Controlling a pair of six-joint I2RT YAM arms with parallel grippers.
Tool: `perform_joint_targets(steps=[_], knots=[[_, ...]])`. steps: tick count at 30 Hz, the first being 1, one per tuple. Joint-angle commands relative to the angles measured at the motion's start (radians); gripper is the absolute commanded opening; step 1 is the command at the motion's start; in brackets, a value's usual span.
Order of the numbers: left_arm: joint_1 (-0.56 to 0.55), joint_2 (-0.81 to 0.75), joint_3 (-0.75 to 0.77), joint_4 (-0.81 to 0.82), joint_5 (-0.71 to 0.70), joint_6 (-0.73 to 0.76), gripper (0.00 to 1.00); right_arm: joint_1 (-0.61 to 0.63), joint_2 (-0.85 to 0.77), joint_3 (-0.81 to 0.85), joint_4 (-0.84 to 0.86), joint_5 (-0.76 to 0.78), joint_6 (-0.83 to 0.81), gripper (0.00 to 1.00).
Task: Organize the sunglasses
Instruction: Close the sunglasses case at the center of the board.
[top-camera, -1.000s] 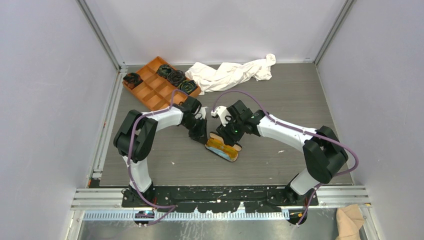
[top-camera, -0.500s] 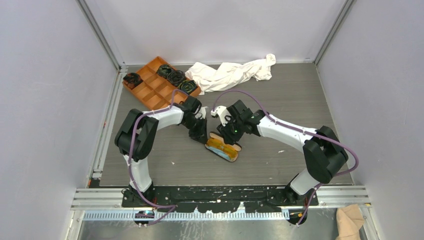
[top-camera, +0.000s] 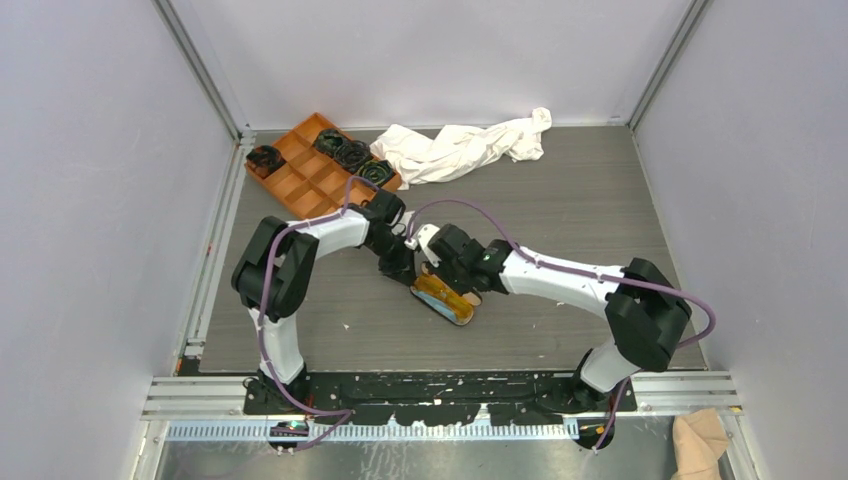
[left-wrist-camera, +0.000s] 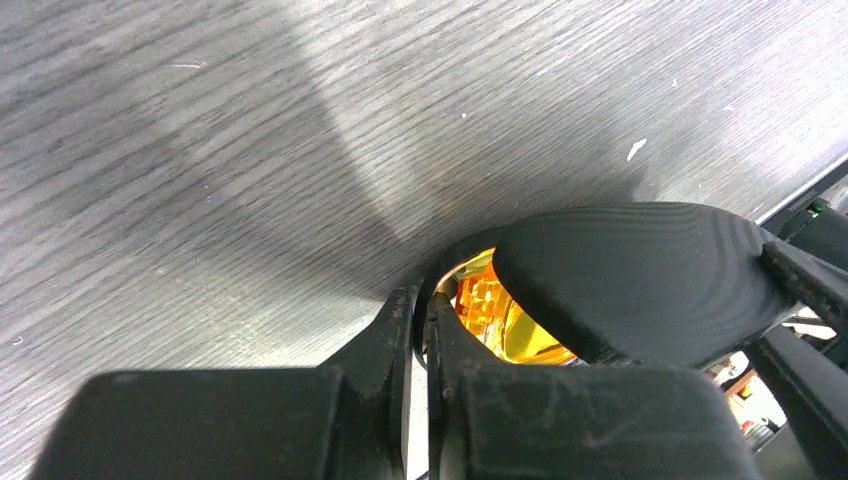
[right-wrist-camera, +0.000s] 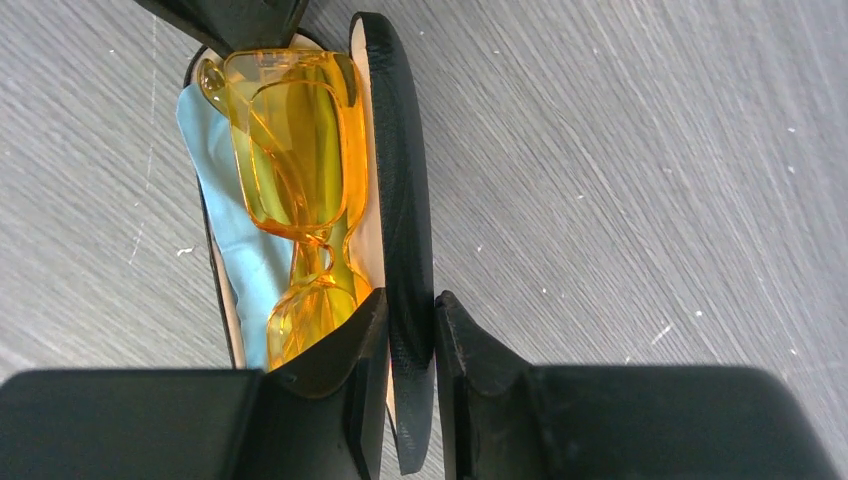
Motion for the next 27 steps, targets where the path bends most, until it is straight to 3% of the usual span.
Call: perform_joint_targets(steps=[1,8,13,14,15,18,27], knots=[[0.002,0.008,0.041,-0.017,-0.04,-0.004,0.05,0.09,-0.046,-0.024,0.033,0.262,0.112,0.18],[0.002,-0.031,0.042,-0.032,-0.087,-0.016,0.21,0.187,-0.041,-0.044,0.051,0.443,0.187,0.17],[0.004,-0.054,0.063,-0.07,-0.124,-0.023,0.28,0.206,-0.044,-0.047,0.05,0.479,0.202,0.17],[0.005,-0.057,0.067,-0.075,-0.129,-0.023,0.35,0.208,-0.046,-0.048,0.052,0.483,0.203,0.17],[0.006,-0.059,0.069,-0.08,-0.132,-0.023,0.51,0.21,-0.049,-0.046,0.052,0.487,0.203,0.17],[0.011,-0.07,0.068,-0.086,-0.135,-0.023,0.61,0.211,-0.048,-0.046,0.05,0.494,0.207,0.17],[0.061,-0.134,0.021,-0.087,-0.132,-0.031,0.62,0.22,-0.053,-0.051,0.048,0.501,0.224,0.17]])
